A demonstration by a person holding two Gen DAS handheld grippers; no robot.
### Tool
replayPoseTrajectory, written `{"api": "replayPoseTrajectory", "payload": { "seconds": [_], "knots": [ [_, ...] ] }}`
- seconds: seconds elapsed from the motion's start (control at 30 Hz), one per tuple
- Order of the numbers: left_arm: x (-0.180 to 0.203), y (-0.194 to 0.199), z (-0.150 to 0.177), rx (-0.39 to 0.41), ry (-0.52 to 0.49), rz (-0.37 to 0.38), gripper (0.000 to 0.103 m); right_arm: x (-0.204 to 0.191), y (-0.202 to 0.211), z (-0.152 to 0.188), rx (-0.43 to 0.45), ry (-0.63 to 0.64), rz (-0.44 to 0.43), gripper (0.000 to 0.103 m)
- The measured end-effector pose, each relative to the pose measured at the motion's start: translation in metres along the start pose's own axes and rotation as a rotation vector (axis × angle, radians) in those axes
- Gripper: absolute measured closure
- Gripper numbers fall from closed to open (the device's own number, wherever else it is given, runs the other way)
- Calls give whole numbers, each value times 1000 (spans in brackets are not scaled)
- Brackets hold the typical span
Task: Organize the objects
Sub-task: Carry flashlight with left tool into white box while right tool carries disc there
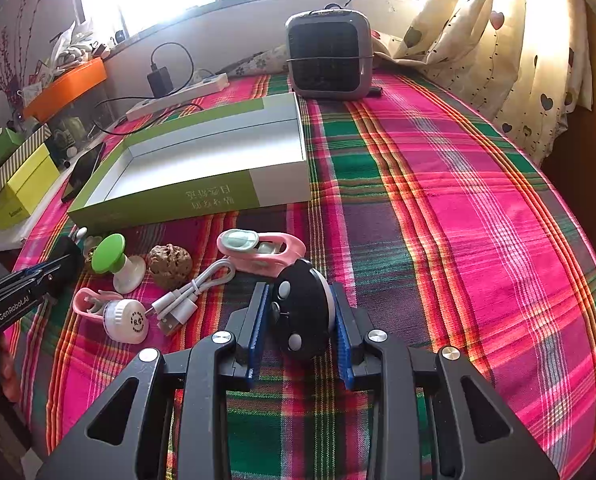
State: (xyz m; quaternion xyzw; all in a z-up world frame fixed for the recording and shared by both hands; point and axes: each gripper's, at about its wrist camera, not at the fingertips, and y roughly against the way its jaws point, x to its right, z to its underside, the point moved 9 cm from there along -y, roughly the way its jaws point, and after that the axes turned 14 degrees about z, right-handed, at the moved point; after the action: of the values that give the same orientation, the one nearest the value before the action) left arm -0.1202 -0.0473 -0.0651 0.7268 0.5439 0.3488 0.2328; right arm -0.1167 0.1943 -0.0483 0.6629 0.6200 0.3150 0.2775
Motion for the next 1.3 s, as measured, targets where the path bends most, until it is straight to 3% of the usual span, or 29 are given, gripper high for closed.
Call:
{"api": "replayPoseTrajectory", "payload": {
  "seconds": [0.73, 1.3],
  "knots": [
    [6, 14, -4, 11, 4, 25, 82, -11, 15, -14, 48, 25, -38, 73],
    [31, 21, -55, 52, -34, 93, 82, -43, 29, -54, 89, 71, -134, 73]
  ]
}}
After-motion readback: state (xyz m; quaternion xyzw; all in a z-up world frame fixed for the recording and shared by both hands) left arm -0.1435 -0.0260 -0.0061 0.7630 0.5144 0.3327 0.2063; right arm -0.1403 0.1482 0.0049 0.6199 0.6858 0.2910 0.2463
